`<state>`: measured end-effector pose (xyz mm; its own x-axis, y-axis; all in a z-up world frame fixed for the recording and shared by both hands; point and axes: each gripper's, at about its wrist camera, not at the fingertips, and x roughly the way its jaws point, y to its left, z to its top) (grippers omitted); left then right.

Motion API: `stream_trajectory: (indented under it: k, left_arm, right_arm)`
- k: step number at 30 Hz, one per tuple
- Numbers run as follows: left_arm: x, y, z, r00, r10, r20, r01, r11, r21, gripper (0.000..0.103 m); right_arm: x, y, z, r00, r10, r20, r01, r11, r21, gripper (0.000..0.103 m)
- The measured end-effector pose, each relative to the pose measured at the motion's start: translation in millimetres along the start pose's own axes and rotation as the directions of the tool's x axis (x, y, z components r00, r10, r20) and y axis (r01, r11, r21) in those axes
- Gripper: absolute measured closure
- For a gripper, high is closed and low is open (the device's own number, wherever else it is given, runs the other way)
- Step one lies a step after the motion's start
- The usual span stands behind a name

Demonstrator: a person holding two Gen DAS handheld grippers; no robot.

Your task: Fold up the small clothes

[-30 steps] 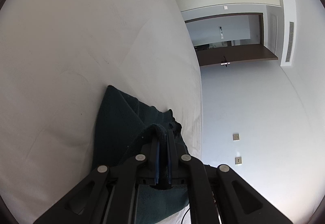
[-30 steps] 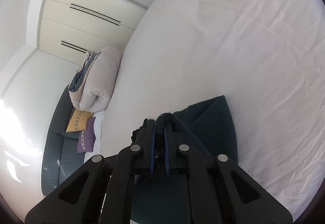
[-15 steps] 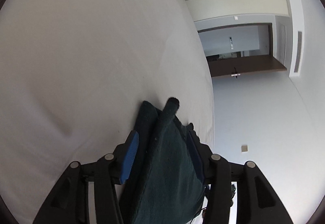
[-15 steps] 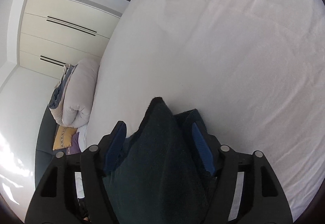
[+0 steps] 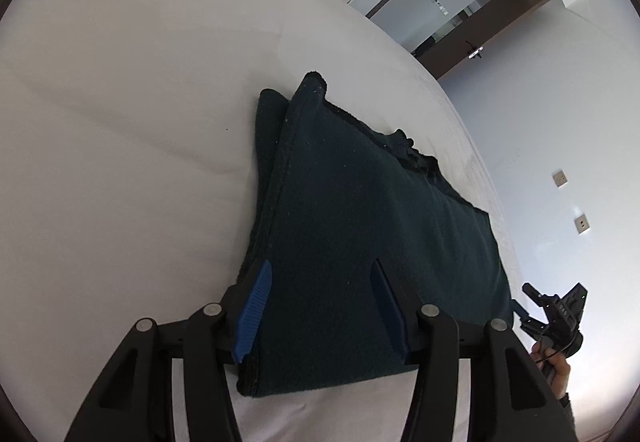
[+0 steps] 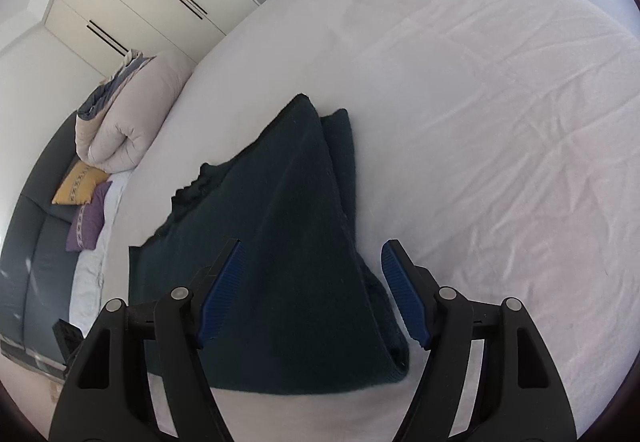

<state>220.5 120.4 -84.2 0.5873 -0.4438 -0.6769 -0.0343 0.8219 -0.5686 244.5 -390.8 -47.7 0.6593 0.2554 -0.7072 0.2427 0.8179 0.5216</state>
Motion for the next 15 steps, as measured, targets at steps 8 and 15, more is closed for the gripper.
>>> stream_trajectory:
  k: [8,15]
  left_arm:
    - [-22.9,-21.8,-4.9,0.991,0.117,0.068,-0.127,0.978,0.165,0.026]
    - [3.8,-15.5,5.0,0.99,0.142,0.0,-0.139,0.97,0.2,0.045]
  right_arm:
    - [-31.7,-28.6,-39.2,1.0,-0.01,-0.005,0.01,0.999,-0.052,0.033]
    - [-45.1,-31.8,-39.4,0.999,0.031,-0.007,-0.032,0.997,-0.065,0.033]
